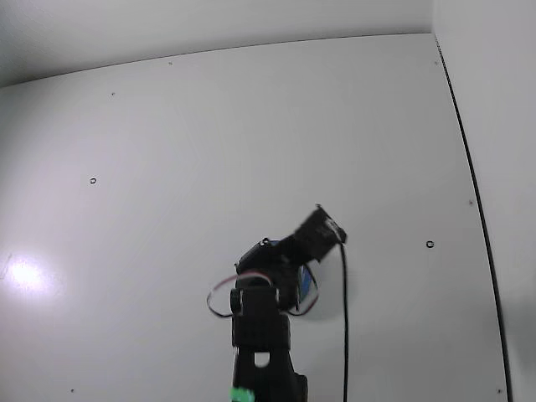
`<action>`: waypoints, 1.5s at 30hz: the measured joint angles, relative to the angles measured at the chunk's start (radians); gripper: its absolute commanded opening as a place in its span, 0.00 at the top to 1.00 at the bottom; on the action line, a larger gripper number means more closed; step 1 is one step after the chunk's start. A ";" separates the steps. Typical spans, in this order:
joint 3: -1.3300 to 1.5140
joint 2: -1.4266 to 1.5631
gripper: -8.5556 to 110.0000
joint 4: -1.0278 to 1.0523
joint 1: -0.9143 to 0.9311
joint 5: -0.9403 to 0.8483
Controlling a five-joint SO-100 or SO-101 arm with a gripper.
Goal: Grasp a block and put it in the bin.
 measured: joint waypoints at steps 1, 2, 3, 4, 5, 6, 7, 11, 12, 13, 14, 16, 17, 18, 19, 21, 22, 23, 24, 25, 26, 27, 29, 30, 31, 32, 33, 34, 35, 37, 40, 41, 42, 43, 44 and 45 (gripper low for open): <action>0.000 0.071 0.91 0.000 0.023 0.046; 0.000 0.140 0.91 0.000 0.044 0.094; 0.000 0.209 0.92 0.000 0.064 0.146; 0.000 0.278 0.93 0.000 0.083 0.196; 0.008 0.341 0.93 0.000 0.104 0.245; 0.021 0.403 0.93 0.000 0.124 0.291; 0.041 0.465 0.93 0.000 0.141 0.334; 0.141 0.588 0.93 0.000 0.186 0.462; 0.184 0.594 0.93 0.000 0.190 0.488; 0.227 0.594 0.93 0.000 0.192 0.505; 0.272 0.588 0.93 0.000 0.192 0.515; 0.351 0.575 0.93 0.000 0.173 0.528; 0.390 0.575 0.93 0.000 0.153 0.528; 0.423 0.575 0.93 0.000 0.124 0.528; 0.454 0.577 0.93 0.000 0.091 0.528; 0.503 0.577 0.93 0.000 0.011 0.528; 0.522 0.577 0.93 0.000 -0.020 0.528; 0.545 0.580 0.93 0.000 -0.052 0.528; 0.555 0.575 0.93 0.000 -0.100 0.528; 0.572 0.575 0.93 0.000 -0.149 0.528; 0.595 0.580 0.93 0.000 -0.199 0.528; 0.606 0.577 0.93 0.000 -0.245 0.528; 0.621 0.577 0.93 0.000 -0.311 0.528; 0.623 0.577 0.93 0.000 -0.333 0.528; 0.623 0.577 0.93 0.000 -0.347 0.528; 0.624 0.577 0.93 0.000 -0.356 0.528; 0.624 0.577 0.93 0.000 -0.360 0.528; 0.624 0.577 0.93 0.000 -0.364 0.528; 0.624 0.577 0.93 0.000 -0.364 0.528; 0.624 0.577 0.93 0.000 -0.365 0.528; 0.624 0.577 0.93 0.000 -0.365 0.531; 0.624 0.577 0.93 0.000 -0.365 0.531; 0.624 0.577 0.93 0.000 -0.362 0.531; 0.624 0.577 0.93 0.000 -0.359 0.531; 0.624 0.577 0.93 0.000 -0.348 0.531; 0.624 0.577 0.93 0.000 -0.336 0.531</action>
